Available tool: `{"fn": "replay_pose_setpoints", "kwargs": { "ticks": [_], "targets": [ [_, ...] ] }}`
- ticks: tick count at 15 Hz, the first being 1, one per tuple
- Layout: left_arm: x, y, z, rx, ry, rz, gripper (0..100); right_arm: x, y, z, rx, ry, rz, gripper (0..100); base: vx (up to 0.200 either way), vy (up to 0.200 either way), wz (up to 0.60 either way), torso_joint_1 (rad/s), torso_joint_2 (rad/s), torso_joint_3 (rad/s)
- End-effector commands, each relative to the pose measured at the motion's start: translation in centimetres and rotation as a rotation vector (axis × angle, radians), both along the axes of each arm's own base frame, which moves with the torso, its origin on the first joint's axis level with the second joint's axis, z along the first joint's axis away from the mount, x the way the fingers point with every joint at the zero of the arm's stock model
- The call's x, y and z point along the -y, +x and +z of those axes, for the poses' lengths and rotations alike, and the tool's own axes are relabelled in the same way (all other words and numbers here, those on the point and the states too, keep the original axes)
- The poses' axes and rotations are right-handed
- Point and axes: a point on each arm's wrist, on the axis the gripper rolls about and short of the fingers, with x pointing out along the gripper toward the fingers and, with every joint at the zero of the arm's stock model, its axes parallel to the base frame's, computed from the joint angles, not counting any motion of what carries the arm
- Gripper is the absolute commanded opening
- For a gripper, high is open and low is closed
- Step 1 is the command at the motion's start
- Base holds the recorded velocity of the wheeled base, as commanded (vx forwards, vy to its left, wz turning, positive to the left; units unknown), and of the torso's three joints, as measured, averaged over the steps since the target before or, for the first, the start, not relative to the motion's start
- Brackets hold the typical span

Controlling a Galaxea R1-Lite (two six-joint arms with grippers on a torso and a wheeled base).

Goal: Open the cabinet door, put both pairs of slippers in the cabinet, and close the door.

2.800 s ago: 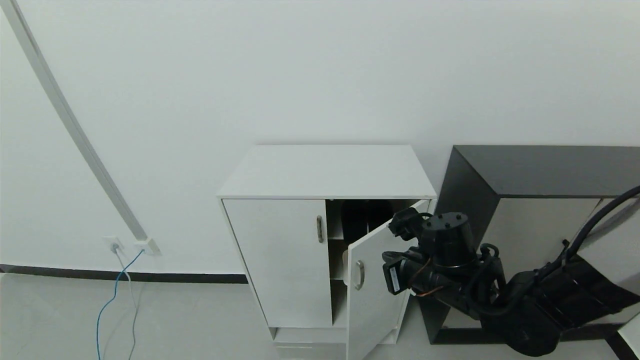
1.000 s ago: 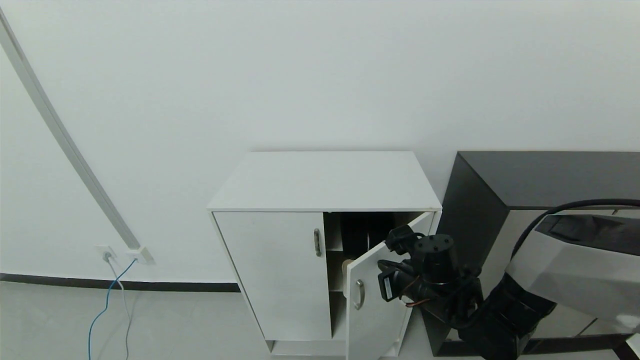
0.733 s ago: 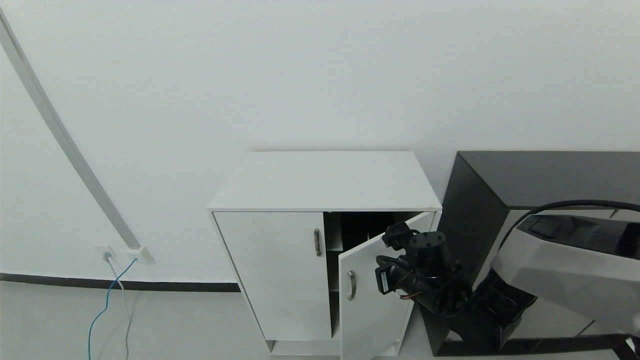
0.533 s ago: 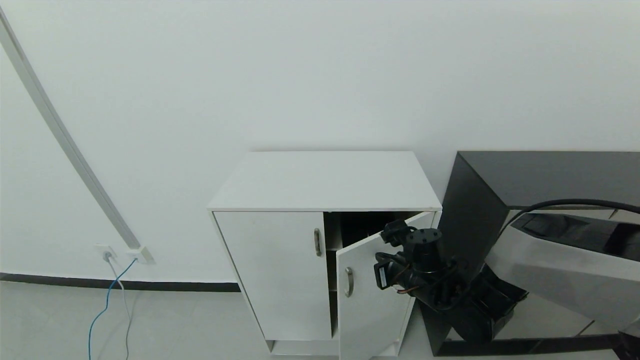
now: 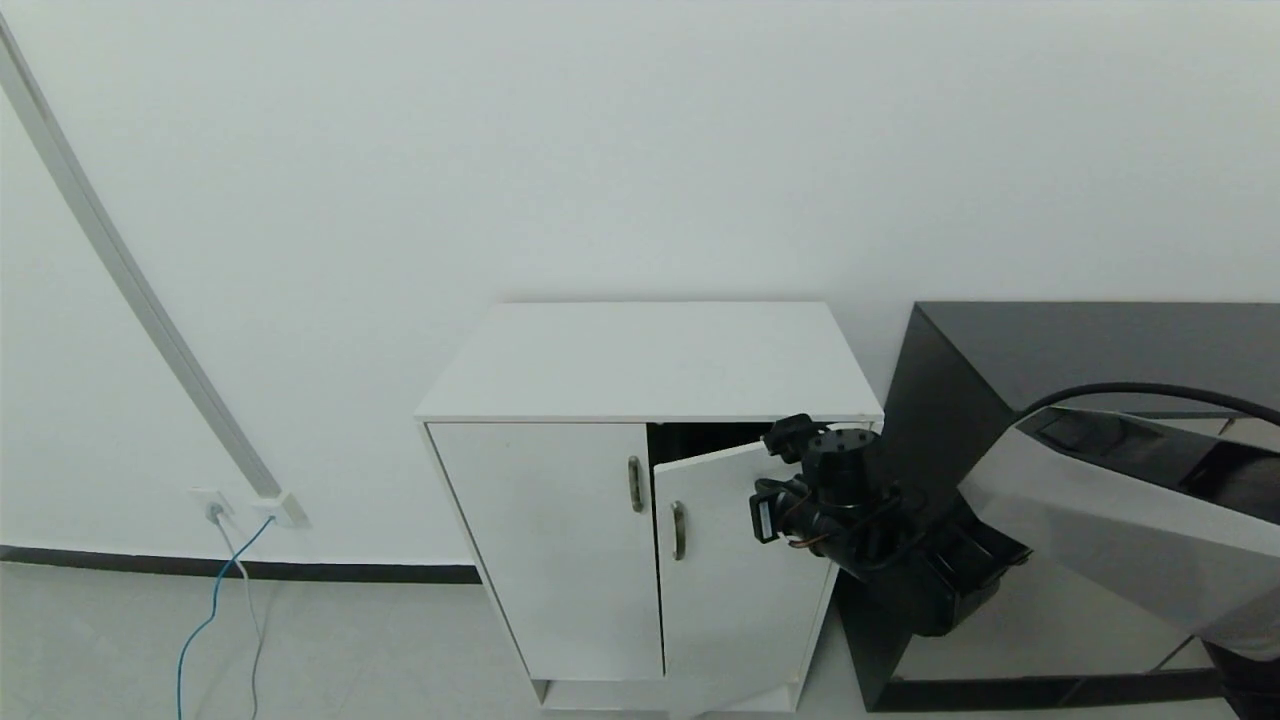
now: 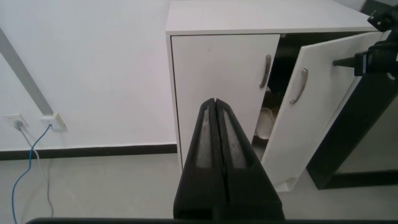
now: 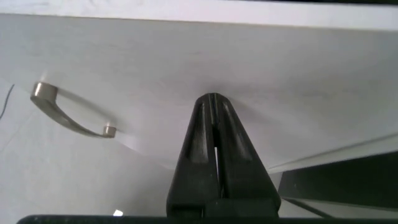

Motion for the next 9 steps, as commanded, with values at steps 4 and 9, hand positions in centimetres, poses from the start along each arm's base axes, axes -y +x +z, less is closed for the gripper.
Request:
{"fn": "replay_pose_setpoints", "kwargs": {
  "ticks": [4, 9],
  "targets": [
    [0.0, 0.0, 0.0, -0.001, 0.0, 0.0, 0, 0.0, 1.6, 0.5, 0.015, 0.01, -0.02, 0, 0.0, 0.0, 0.0, 0.0, 0.0, 0.0],
    [0.0, 0.0, 0.0, -0.001, 0.0, 0.0, 0, 0.0, 2.3, 0.5, 0.016, 0.009, -0.029, 0, 0.0, 0.0, 0.0, 0.0, 0.0, 0.0]
  ]
}}
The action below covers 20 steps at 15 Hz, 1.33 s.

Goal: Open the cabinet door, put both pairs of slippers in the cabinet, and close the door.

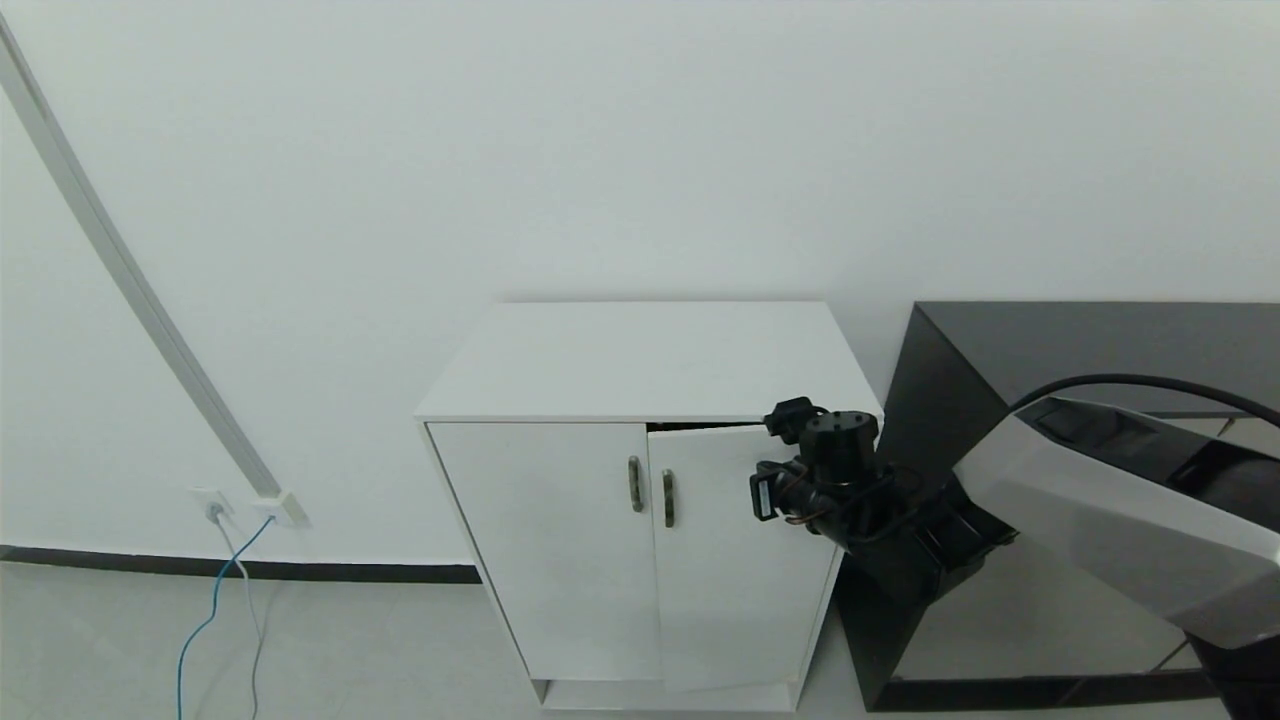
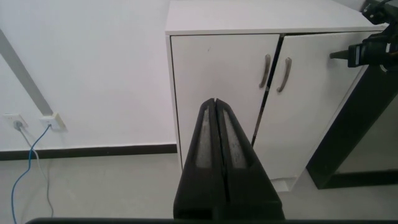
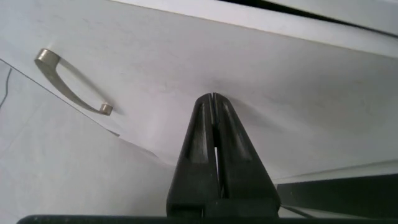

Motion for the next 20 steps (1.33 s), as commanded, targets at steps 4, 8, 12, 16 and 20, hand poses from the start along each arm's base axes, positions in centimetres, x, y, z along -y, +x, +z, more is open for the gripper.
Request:
{"fn": "replay_pose_setpoints", "kwargs": {
  "ticks": [4, 8, 12, 16, 20],
  "targets": [
    [0.0, 0.0, 0.0, -0.001, 0.0, 0.0, 0, 0.4, 0.7, 0.1, 0.006, 0.004, -0.015, 0, 0.0, 0.0, 0.0, 0.0, 0.0, 0.0],
    [0.0, 0.0, 0.0, -0.001, 0.0, 0.0, 0, 0.5, 1.2, 0.5, 0.009, 0.005, -0.023, 0, 0.0, 0.0, 0.0, 0.0, 0.0, 0.0],
    [0.0, 0.0, 0.0, -0.001, 0.0, 0.0, 0, 0.5, 1.2, 0.5, 0.001, 0.001, -0.023, 0, 0.0, 0.0, 0.0, 0.0, 0.0, 0.0],
    [0.0, 0.0, 0.0, -0.001, -0.002, 0.007, 0, 0.5, 1.2, 0.4, -0.001, 0.0, -0.022, 0, 0.0, 0.0, 0.0, 0.0, 0.0, 0.0],
    [0.0, 0.0, 0.0, -0.001, -0.002, 0.007, 0, 0.4, 1.5, 0.3, 0.001, 0.001, -0.023, 0, 0.0, 0.0, 0.0, 0.0, 0.0, 0.0]
  ]
}}
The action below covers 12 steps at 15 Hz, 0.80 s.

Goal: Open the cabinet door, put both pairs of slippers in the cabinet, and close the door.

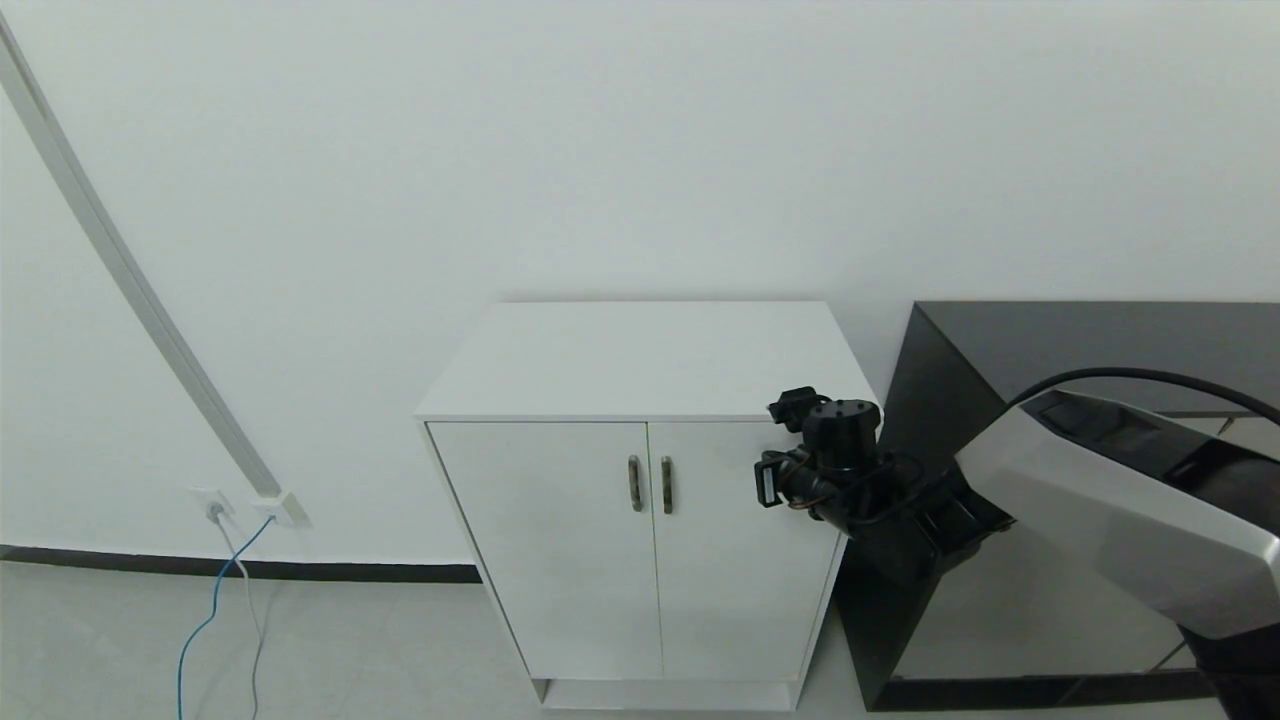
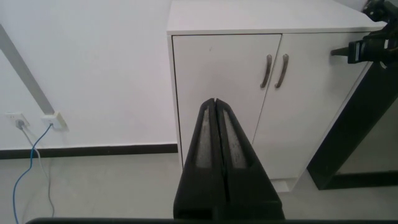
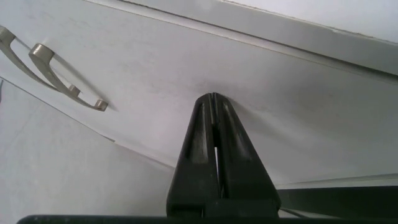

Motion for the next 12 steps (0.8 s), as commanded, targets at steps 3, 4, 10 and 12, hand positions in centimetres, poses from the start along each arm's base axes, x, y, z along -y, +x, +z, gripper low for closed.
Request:
{"fn": "replay_pose_setpoints", "kwargs": {
  "ticks": [3, 4, 10, 12],
  "targets": [
    [0.0, 0.0, 0.0, -0.001, 0.0, 0.001, 0, 0.1, 0.3, 0.2, 0.01, 0.005, -0.007, 0, 0.0, 0.0, 0.0, 0.0, 0.0, 0.0],
    [0.0, 0.0, 0.0, -0.001, 0.0, 0.001, 0, 0.3, 0.5, 0.2, 0.012, 0.006, -0.011, 0, 0.0, 0.0, 0.0, 0.0, 0.0, 0.0],
    [0.0, 0.0, 0.0, -0.001, -0.006, 0.006, 0, 0.7, -0.7, 0.9, 0.006, 0.004, -0.009, 0, 0.0, 0.0, 0.0, 0.0, 0.0, 0.0],
    [0.0, 0.0, 0.0, -0.001, -0.009, 0.007, 0, 1.3, -2.0, 1.7, 0.017, 0.01, -0.007, 0, 0.0, 0.0, 0.0, 0.0, 0.0, 0.0]
  ]
}}
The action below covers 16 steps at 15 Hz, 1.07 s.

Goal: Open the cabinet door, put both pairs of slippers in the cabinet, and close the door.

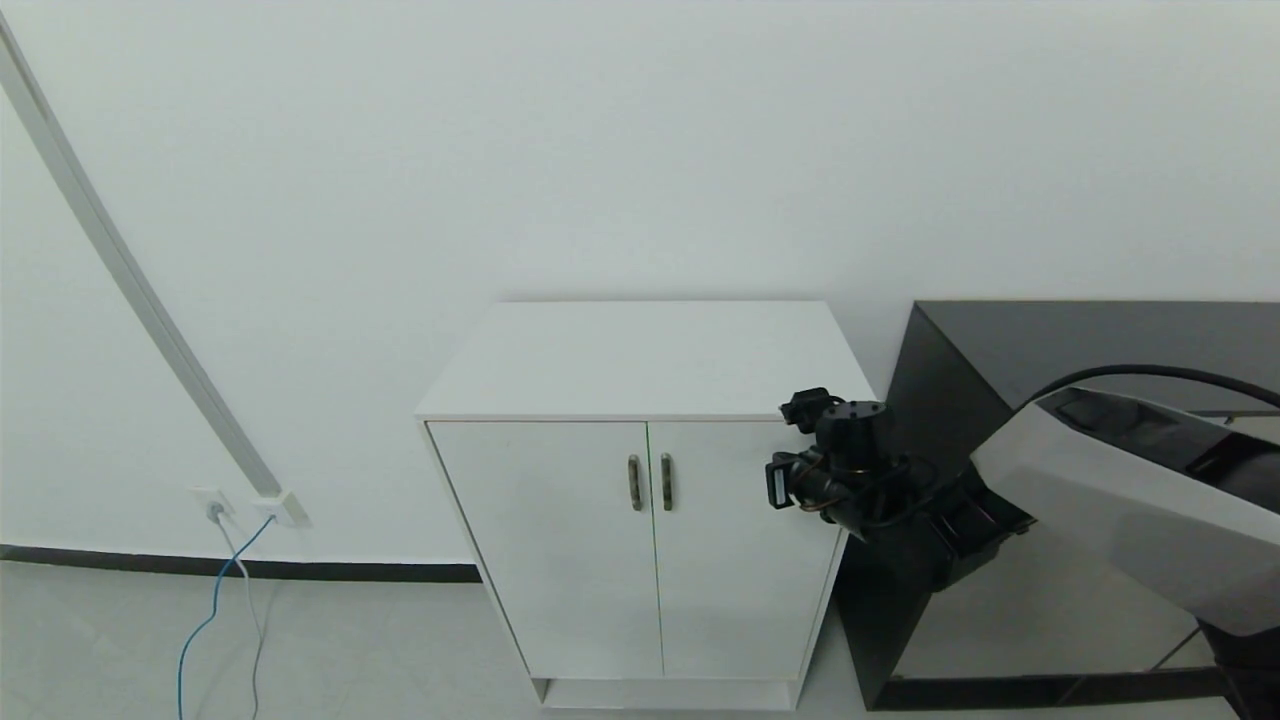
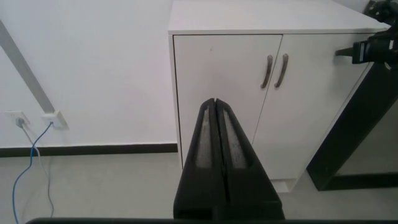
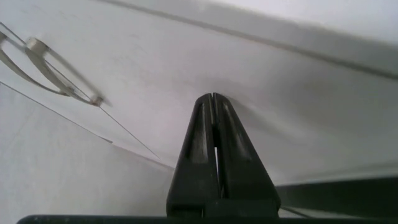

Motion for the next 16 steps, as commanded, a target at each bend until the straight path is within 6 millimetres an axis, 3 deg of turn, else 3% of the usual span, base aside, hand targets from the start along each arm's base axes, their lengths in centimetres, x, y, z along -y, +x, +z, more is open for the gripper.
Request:
{"fn": "replay_pose_setpoints", "kwargs": {
  "ticks": [1, 3, 7, 12, 13, 14, 16],
  "targets": [
    [0.0, 0.0, 0.0, -0.001, -0.001, 0.001, 0, 0.6, -1.6, 1.7, 0.021, 0.012, 0.005, 0, 0.0, 0.0, 0.0, 0.0, 0.0, 0.0],
    [0.0, 0.0, 0.0, -0.001, -0.001, 0.001, 0, 1.8, -3.2, 2.6, 0.021, 0.012, -0.001, 0, 0.0, 0.0, 0.0, 0.0, 0.0, 0.0],
    [0.0, 0.0, 0.0, -0.001, -0.001, -0.001, 0, 6.1, -6.4, 4.7, 0.042, 0.019, -0.073, 0, 0.0, 0.0, 0.0, 0.0, 0.0, 0.0],
    [0.0, 0.0, 0.0, -0.001, -0.001, -0.001, 0, 12.2, -10.2, 5.5, 0.049, -0.011, -0.284, 0, 0.0, 0.0, 0.0, 0.0, 0.0, 0.0],
    [0.0, 0.0, 0.0, -0.001, -0.001, 0.001, 0, 12.3, -10.3, 5.6, 0.049, -0.011, -0.289, 0, 0.0, 0.0, 0.0, 0.0, 0.0, 0.0],
    [0.0, 0.0, 0.0, -0.001, -0.001, 0.001, 0, 14.4, -12.2, 6.3, 0.053, -0.012, -0.336, 0, 0.0, 0.0, 0.0, 0.0, 0.0, 0.0],
    [0.0, 0.0, 0.0, -0.001, -0.001, 0.001, 0, 16.0, -14.1, 7.1, 0.064, -0.008, -0.378, 0, 0.0, 0.0, 0.0, 0.0, 0.0, 0.0]
  ]
}}
